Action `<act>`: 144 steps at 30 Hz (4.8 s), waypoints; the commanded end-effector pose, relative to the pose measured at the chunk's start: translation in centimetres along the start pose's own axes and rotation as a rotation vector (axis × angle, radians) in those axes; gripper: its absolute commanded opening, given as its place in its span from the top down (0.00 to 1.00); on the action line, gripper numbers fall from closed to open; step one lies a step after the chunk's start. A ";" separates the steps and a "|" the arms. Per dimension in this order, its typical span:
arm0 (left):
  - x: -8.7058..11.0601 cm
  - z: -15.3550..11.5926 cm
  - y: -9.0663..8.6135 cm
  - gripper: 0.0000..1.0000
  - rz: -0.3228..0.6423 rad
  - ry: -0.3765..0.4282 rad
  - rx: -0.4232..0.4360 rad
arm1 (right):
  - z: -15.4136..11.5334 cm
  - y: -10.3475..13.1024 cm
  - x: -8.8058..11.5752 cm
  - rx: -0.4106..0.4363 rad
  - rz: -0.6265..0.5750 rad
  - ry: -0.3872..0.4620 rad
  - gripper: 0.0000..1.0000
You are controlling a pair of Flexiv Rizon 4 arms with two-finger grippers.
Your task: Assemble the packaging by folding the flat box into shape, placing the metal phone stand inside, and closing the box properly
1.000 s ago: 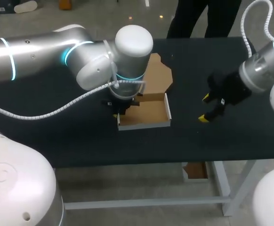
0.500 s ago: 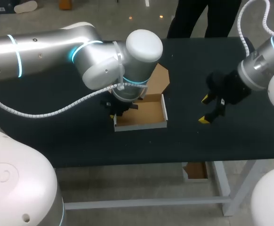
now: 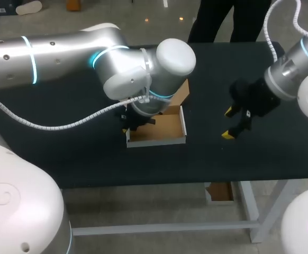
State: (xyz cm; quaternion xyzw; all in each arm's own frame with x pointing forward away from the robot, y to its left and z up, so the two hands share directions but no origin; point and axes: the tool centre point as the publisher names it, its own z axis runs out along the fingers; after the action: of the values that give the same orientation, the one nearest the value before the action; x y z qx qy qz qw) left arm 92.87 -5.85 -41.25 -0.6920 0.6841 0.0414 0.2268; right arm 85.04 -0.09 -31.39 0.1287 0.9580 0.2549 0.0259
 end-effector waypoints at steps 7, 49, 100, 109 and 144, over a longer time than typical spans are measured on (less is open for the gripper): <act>0.1 0.3 0.0 1.00 -0.037 0.050 -0.013 | -0.1 0.2 -0.2 0.002 0.005 0.014 0.00; 0.2 -2.0 0.9 1.00 -0.018 0.353 0.073 | 0.0 -0.2 -0.1 0.025 0.024 0.004 0.00; -4.7 -8.3 3.8 0.00 -0.004 0.633 0.230 | -1.0 -0.1 -0.2 0.024 0.026 -0.017 0.00; -9.0 -11.1 7.2 0.00 0.125 0.810 0.326 | -2.4 -0.3 0.2 0.007 0.059 -0.026 0.00; -18.5 -18.6 12.3 0.00 -0.132 0.787 0.069 | -11.5 -4.4 4.6 0.070 0.687 -0.085 0.00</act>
State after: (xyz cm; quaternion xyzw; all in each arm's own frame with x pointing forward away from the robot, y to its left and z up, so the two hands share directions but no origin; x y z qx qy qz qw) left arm 76.07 4.14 -23.07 -0.6802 0.6766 -0.2805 -0.0307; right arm 79.16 -7.66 -24.58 0.4500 0.8671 0.2119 -0.0258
